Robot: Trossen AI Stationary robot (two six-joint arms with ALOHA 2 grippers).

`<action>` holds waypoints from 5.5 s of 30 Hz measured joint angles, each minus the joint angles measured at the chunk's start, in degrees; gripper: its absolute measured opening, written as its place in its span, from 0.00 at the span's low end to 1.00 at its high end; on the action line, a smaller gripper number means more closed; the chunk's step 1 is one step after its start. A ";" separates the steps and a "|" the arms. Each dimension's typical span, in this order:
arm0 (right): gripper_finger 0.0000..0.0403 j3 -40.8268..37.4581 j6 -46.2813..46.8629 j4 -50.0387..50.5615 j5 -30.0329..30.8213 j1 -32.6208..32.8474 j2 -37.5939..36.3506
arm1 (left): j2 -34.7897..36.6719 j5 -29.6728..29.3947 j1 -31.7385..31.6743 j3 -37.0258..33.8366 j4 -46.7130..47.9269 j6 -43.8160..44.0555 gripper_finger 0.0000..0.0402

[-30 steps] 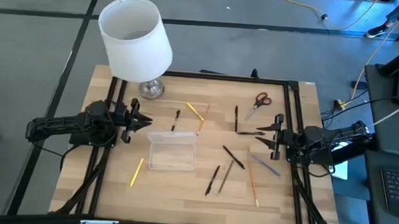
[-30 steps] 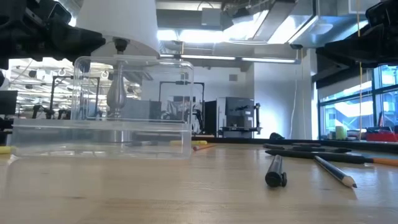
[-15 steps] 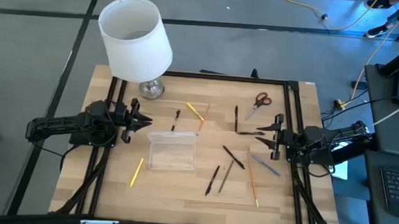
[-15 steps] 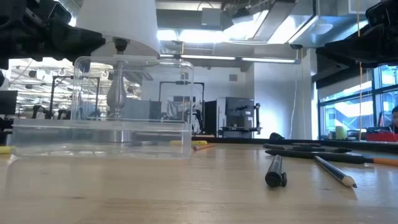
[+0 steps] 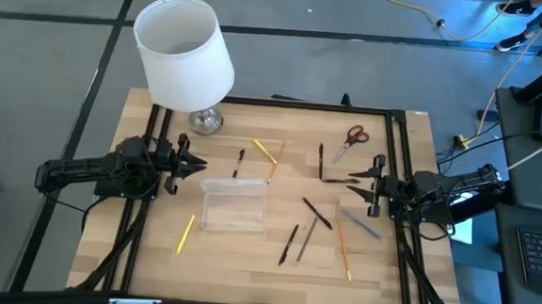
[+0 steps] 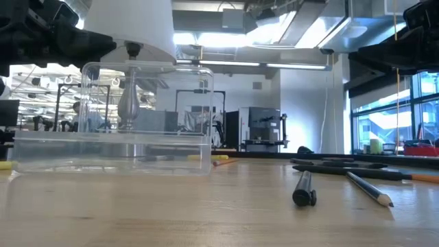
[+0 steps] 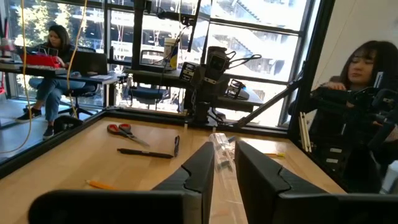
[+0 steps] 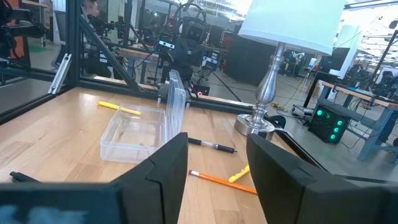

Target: Pick & place school supplies into a supply box

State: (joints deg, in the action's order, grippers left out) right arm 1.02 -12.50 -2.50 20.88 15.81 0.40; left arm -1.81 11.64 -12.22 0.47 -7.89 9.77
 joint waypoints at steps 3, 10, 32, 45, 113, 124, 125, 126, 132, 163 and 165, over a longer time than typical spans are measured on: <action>0.42 0.00 0.00 0.00 0.00 -0.01 0.00 | -0.01 0.00 -0.01 0.01 0.00 0.00 0.15; 0.42 0.01 0.00 0.01 -0.02 -0.02 -0.02 | -0.01 0.00 0.01 0.00 -0.01 -0.01 0.14; 0.42 0.00 0.01 0.01 0.00 -0.01 -0.02 | 0.00 0.01 0.00 0.01 0.01 -0.01 0.15; 0.42 0.00 0.00 0.00 0.00 -0.01 0.00 | 0.01 0.00 0.01 0.02 0.01 -0.01 0.15; 0.42 0.00 4.54 0.02 -0.02 -0.02 -0.02 | -0.01 -4.09 0.01 0.02 0.33 -4.99 0.15; 0.42 0.00 4.51 0.02 -0.02 -0.01 -0.02 | -0.01 -4.09 -0.01 0.02 0.38 -4.99 0.14; 0.42 0.00 4.53 0.02 -0.02 -0.02 -0.02 | -0.01 -4.09 0.00 0.00 0.38 -5.01 0.14; 0.42 0.00 4.51 0.02 -0.02 -0.01 0.00 | -0.01 -4.09 -0.01 0.02 0.38 -4.99 0.14; 0.42 0.01 4.51 0.02 -0.02 -0.02 0.00 | -0.01 -4.09 0.01 0.00 0.40 -4.99 0.15; 0.42 0.00 4.51 0.02 0.00 0.00 -0.01 | 0.00 -4.07 0.00 0.02 0.38 -4.99 0.15; 0.42 0.00 4.51 0.02 0.00 -0.02 0.00 | 0.00 -4.07 0.01 0.02 0.38 -4.99 0.15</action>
State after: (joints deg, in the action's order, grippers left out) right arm 1.02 -7.99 -2.48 20.88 15.79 0.40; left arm -1.82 7.56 -12.21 0.49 -7.51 4.78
